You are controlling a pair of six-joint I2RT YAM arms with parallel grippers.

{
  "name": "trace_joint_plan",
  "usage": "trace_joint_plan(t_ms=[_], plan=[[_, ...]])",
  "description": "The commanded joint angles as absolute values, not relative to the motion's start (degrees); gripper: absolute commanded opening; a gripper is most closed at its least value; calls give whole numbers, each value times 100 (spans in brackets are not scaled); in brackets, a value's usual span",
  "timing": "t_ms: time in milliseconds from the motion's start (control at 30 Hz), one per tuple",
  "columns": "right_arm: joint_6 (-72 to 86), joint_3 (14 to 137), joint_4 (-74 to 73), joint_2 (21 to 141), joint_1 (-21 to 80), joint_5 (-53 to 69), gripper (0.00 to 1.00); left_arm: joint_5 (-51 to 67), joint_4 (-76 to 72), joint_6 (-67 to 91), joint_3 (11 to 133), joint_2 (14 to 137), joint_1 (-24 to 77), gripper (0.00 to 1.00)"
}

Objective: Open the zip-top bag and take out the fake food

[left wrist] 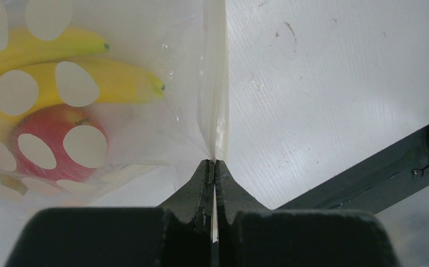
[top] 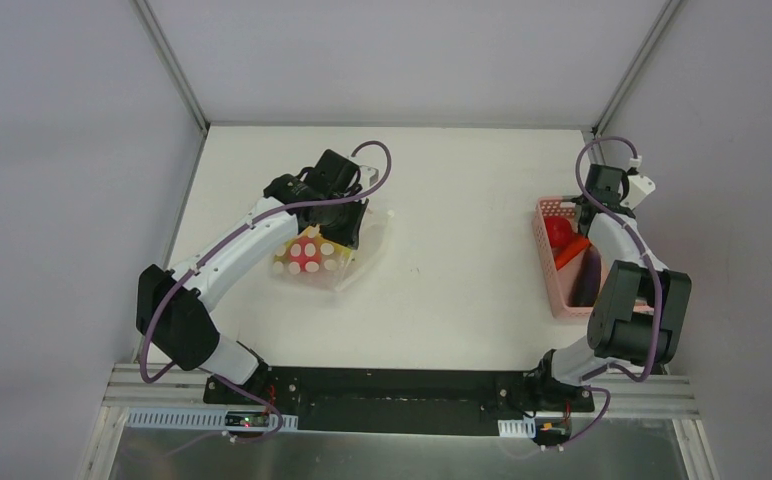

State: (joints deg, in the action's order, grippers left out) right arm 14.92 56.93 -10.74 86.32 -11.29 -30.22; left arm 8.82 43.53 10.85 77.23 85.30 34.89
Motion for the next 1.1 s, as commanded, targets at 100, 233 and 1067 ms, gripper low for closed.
trace_joint_plan(t_ms=[100,233,1067], plan=[[1419,5845,-902,8781,-1195,-2304,4,1006,4441,983,7904,8287,3524,0],[1415,5892,-1018,8815,-1195,-2261,22,1004,4445,978,7905,8288,3524,0],[1936,5731,-1567,6822,-576,-443,70,1081,4438,996,7925,8366,3524,0]])
